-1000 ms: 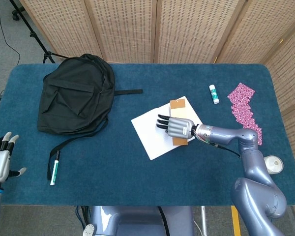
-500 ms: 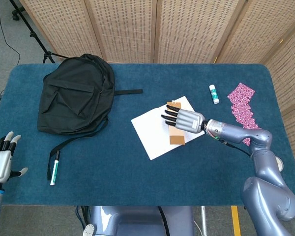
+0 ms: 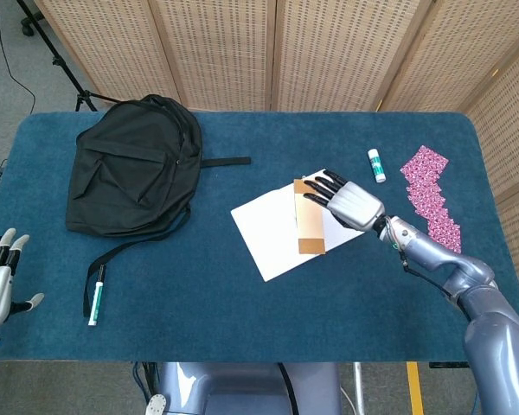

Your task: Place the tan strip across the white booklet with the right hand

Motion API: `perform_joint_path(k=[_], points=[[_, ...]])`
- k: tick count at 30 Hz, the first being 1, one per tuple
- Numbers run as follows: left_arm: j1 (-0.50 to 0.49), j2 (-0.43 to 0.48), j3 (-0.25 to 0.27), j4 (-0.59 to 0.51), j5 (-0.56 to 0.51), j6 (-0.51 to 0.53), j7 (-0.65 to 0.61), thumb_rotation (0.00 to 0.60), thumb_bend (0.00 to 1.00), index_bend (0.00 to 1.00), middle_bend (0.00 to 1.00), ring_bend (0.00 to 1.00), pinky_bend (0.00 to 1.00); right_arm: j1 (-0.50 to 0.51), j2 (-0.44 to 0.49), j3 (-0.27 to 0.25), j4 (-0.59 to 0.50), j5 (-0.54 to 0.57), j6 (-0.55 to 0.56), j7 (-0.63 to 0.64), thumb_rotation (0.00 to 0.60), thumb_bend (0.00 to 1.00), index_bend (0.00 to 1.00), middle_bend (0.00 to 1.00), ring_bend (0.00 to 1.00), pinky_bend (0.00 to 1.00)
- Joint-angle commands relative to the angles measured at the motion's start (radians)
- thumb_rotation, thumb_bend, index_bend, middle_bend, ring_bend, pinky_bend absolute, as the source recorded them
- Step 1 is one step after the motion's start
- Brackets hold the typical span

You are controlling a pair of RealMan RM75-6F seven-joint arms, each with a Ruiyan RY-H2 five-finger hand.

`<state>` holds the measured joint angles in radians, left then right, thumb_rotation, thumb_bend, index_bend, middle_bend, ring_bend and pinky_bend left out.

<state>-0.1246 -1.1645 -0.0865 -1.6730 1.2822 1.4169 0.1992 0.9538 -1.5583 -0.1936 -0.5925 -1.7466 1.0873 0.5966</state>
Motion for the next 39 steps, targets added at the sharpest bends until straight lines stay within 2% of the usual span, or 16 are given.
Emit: perform_joint_path(k=[1,6,11,17,24,29,39], points=[[0.008,0.007,0.008,-0.009,0.017,0.01,-0.012,0.6,0.0,0.0,0.0,0.0,0.0,-0.022,0.153,0.088,-0.395,0.176,-0.198,-0.019,0.6,1.0,0.09,0.0,0.0,0.02],[0.016,0.021,0.019,-0.017,0.042,0.016,-0.038,0.6,0.0,0.0,0.0,0.0,0.0,-0.027,0.267,0.137,-0.704,0.33,-0.342,-0.039,0.6,1.0,0.09,0.03,0.0,0.02],[0.025,0.032,0.028,-0.02,0.068,0.025,-0.065,0.6,0.0,0.0,0.0,0.0,0.0,-0.043,0.319,0.141,-0.858,0.382,-0.383,-0.14,0.6,1.0,0.09,0.06,0.0,0.03],[0.032,0.039,0.033,-0.018,0.086,0.034,-0.082,0.6,0.0,0.0,0.0,0.0,0.0,-0.078,0.302,0.148,-0.905,0.409,-0.367,-0.231,0.6,1.0,0.11,0.07,0.0,0.04],[0.035,0.042,0.033,-0.018,0.092,0.037,-0.087,0.6,0.0,0.0,0.0,0.0,0.0,-0.097,0.243,0.154,-0.883,0.413,-0.376,-0.302,0.6,1.0,0.11,0.08,0.0,0.04],[0.037,0.041,0.031,-0.019,0.089,0.037,-0.084,0.6,0.0,0.0,0.0,0.0,0.0,-0.112,0.203,0.155,-0.848,0.398,-0.38,-0.32,0.6,1.0,0.11,0.08,0.0,0.05],[0.038,0.04,0.029,-0.019,0.085,0.034,-0.08,0.6,0.0,0.0,0.0,0.0,0.0,-0.127,0.185,0.149,-0.813,0.356,-0.375,-0.337,0.6,1.0,0.11,0.08,0.0,0.05]])
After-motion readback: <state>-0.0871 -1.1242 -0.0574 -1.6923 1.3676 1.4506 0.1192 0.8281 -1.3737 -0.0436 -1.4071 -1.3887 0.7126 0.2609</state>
